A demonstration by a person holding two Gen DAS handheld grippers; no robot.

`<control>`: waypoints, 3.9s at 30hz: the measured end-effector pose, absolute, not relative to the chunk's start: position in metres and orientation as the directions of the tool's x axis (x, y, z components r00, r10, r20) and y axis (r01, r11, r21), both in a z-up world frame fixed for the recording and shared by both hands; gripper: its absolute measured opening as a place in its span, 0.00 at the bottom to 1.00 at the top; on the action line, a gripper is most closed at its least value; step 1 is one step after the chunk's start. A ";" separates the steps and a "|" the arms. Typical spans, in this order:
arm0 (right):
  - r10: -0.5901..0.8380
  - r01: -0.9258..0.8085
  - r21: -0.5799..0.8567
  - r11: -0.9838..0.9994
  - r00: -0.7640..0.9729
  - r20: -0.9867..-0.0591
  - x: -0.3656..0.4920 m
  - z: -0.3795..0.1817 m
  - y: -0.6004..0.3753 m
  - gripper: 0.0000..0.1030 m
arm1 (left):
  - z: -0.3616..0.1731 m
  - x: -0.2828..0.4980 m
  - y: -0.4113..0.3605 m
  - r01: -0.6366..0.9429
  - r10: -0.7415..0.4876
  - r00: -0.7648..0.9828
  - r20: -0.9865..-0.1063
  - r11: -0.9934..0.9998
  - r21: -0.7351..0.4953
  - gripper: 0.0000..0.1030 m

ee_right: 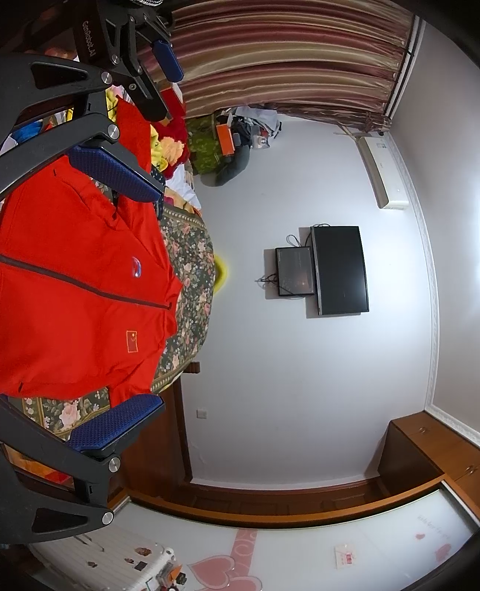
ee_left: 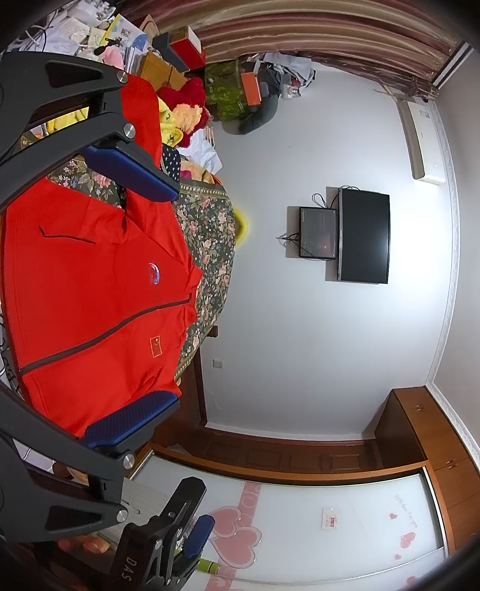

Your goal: Fold large clothes

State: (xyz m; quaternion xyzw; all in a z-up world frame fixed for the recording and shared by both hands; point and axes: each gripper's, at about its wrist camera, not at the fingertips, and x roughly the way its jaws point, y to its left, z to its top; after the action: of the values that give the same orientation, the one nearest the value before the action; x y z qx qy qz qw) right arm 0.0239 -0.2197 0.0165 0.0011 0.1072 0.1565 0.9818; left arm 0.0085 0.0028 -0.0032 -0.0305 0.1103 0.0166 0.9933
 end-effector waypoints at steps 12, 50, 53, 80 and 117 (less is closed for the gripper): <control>0.310 -0.311 0.033 0.950 0.927 -0.212 0.024 0.014 -0.222 1.00 | -0.003 0.009 0.004 -0.047 0.032 0.975 -0.220 0.997 -0.059 1.00; 0.302 -0.302 0.041 0.952 0.919 -0.254 0.039 0.011 -0.209 1.00 | -0.009 0.021 0.010 -0.046 0.030 0.970 -0.240 0.997 -0.060 1.00; 0.302 -0.304 0.035 0.952 0.914 -0.270 0.047 0.011 -0.205 1.00 | -0.011 0.025 0.013 -0.046 0.030 0.968 -0.248 0.997 -0.059 1.00; 0.332 -0.401 -0.024 0.916 0.790 -0.516 0.316 -0.069 -0.087 1.00 | -0.109 0.183 0.221 -0.368 0.301 0.827 -0.476 0.928 -0.052 1.00; 0.293 -0.300 0.137 0.944 0.574 -0.764 0.425 -0.185 -0.085 1.00 | -0.267 0.211 0.463 -0.794 0.413 0.538 -0.735 0.541 -0.278 0.07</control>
State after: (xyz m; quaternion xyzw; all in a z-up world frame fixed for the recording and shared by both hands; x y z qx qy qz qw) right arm 0.4254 -0.0854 -0.1848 -0.0039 0.4301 0.1671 0.8872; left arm 0.2112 0.4635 -0.2666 -0.3075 0.3098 0.3673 0.8213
